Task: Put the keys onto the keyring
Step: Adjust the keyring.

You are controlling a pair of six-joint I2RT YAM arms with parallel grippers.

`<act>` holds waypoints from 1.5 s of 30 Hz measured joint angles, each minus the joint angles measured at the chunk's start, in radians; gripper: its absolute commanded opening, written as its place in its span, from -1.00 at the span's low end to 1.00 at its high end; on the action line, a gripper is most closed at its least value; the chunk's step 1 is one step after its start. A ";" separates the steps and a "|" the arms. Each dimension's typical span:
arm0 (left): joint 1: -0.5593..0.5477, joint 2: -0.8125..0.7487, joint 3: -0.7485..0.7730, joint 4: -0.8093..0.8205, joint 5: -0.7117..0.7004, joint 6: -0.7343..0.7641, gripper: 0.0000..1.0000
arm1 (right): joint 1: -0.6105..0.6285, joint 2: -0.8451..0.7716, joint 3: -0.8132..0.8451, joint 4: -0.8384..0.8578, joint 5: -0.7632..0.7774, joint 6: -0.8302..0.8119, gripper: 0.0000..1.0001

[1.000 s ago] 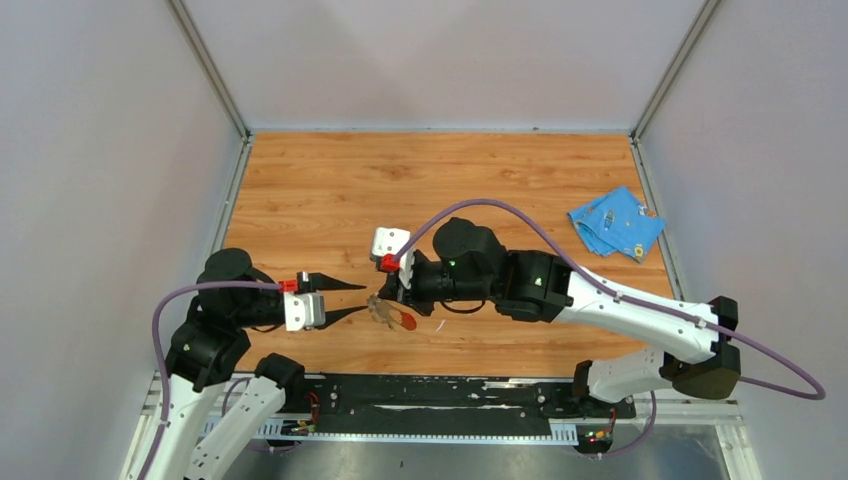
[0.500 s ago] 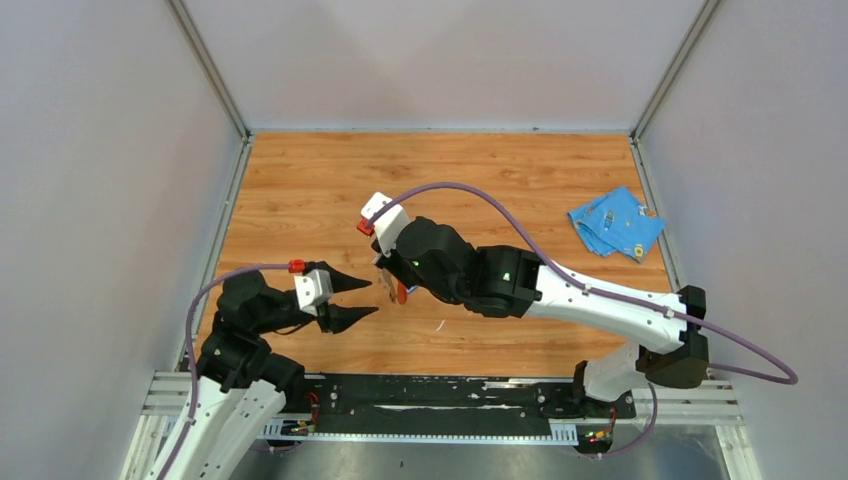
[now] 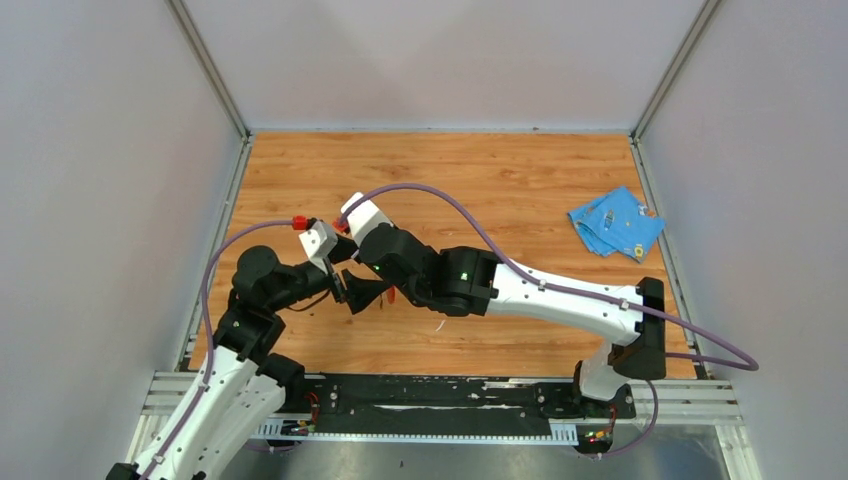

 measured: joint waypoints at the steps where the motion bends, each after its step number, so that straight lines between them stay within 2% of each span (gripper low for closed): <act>1: 0.000 0.006 0.000 0.004 -0.017 -0.008 1.00 | 0.000 0.007 0.003 0.001 0.002 0.004 -1.00; 4: -0.002 0.014 -0.002 0.017 -0.057 -0.026 0.98 | 0.000 0.018 0.011 0.012 0.005 0.013 -0.99; 6: -0.003 0.013 -0.008 0.040 -0.071 -0.032 0.90 | 0.000 0.018 0.014 0.024 0.007 0.024 -0.99; 10: -0.011 0.014 -0.037 0.107 -0.054 -0.053 0.52 | 0.000 0.017 0.014 0.060 0.015 0.046 -1.00; 15: -0.037 0.026 -0.057 0.142 -0.037 -0.022 0.14 | 0.003 0.000 0.014 0.090 0.020 0.063 -1.00; 20: -0.038 -0.031 -0.080 0.144 -0.080 0.027 -0.06 | 0.003 -0.047 -0.012 0.112 0.020 0.075 -0.99; 31: -0.039 -0.064 -0.064 0.109 -0.121 0.079 -0.89 | 0.003 -0.117 -0.114 0.132 0.037 0.113 -1.00; 38: -0.039 -0.069 -0.047 0.042 -0.135 0.097 -0.95 | 0.004 -0.160 -0.184 0.157 0.037 0.123 -0.99; 43: -0.039 -0.087 -0.031 0.034 -0.088 0.089 -0.96 | 0.004 -0.198 -0.248 0.222 0.021 0.127 -1.00; 45: -0.039 -0.098 -0.022 0.030 -0.060 0.085 -0.89 | 0.004 -0.214 -0.279 0.254 0.004 0.127 -1.00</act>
